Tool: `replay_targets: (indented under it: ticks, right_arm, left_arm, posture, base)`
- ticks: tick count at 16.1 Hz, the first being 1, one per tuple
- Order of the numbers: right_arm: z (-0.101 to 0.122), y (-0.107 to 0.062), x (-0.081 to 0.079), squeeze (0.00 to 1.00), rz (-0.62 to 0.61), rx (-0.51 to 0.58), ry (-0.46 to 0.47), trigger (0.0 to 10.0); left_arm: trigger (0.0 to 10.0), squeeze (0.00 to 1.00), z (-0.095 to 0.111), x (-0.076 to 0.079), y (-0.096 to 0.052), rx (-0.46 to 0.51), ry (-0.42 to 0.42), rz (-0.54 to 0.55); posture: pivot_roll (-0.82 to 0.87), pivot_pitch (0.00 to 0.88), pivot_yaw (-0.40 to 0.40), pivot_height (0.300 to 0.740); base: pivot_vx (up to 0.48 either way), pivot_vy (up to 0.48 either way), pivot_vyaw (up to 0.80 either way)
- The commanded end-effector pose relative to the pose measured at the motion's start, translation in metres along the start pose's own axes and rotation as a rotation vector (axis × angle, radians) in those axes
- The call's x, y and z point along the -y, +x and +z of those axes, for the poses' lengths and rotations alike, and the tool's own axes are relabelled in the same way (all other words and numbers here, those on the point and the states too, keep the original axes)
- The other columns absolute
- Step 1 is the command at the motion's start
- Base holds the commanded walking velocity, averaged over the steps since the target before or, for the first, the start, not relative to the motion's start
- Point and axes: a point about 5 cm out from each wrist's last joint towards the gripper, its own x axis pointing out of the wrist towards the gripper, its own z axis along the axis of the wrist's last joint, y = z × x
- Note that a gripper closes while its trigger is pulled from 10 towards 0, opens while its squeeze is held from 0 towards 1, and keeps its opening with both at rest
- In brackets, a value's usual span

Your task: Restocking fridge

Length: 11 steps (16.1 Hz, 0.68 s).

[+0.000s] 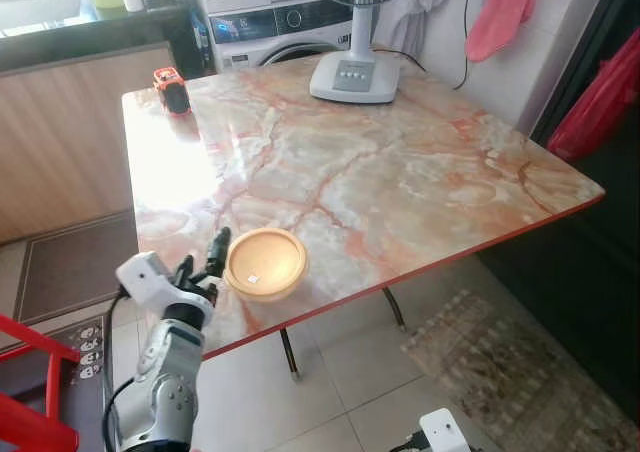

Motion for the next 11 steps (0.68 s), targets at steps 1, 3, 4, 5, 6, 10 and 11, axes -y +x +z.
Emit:
replay_targets:
  ticks: [1,3,4,5,6,10,11]
  right_arm:
    - [0.000,0.000,-0.001,0.00,0.000,-0.003,-0.005,10.0]
    - [0.000,0.000,-0.001,0.00,0.000,-0.003,-0.008,10.0]
    - [0.000,0.000,-0.001,0.00,0.001,-0.003,-0.009,10.0]
    - [0.000,0.000,-0.001,0.00,0.003,-0.003,-0.013,10.0]
    - [0.000,0.000,-0.001,0.00,0.004,-0.002,-0.013,10.0]
    - [0.000,0.000,-0.001,0.00,-0.001,-0.004,-0.014,10.0]
    - [0.000,0.000,-0.001,0.00,-0.001,-0.004,-0.014,10.0]
  left_arm:
    - [10.0,1.00,-0.005,0.004,0.003,-0.013,-0.014,-0.015]
    - [10.0,1.00,-0.010,0.003,0.006,-0.034,-0.006,-0.013]
    - [10.0,1.00,-0.013,0.003,0.006,-0.049,-0.002,-0.021]
    - [10.0,1.00,-0.018,0.004,0.008,-0.070,0.009,-0.030]
    - [10.0,1.00,-0.019,0.004,0.010,-0.076,0.000,-0.030]
    - [10.0,1.00,-0.030,0.006,0.015,-0.124,-0.023,-0.052]
    - [10.0,0.72,-0.031,0.008,0.016,-0.129,-0.025,-0.061]
  posture:
    - [-0.02,0.025,0.018,0.740]
    - [-0.02,0.026,0.017,0.740]
    - [-0.02,0.026,0.016,0.740]
    - [-0.02,0.027,0.016,0.740]
    - [-0.02,0.027,0.016,0.740]
    - [-0.02,0.031,0.017,0.740]
    - [-0.02,0.031,0.015,0.740]
  base:
    - [0.000,0.000,0.00]
    - [0.000,0.000,0.00]
    - [0.000,0.000,0.00]
    - [0.000,0.000,0.00]
    - [0.000,0.000,0.00]
    - [0.000,0.000,0.00]
    - [0.000,0.000,0.00]
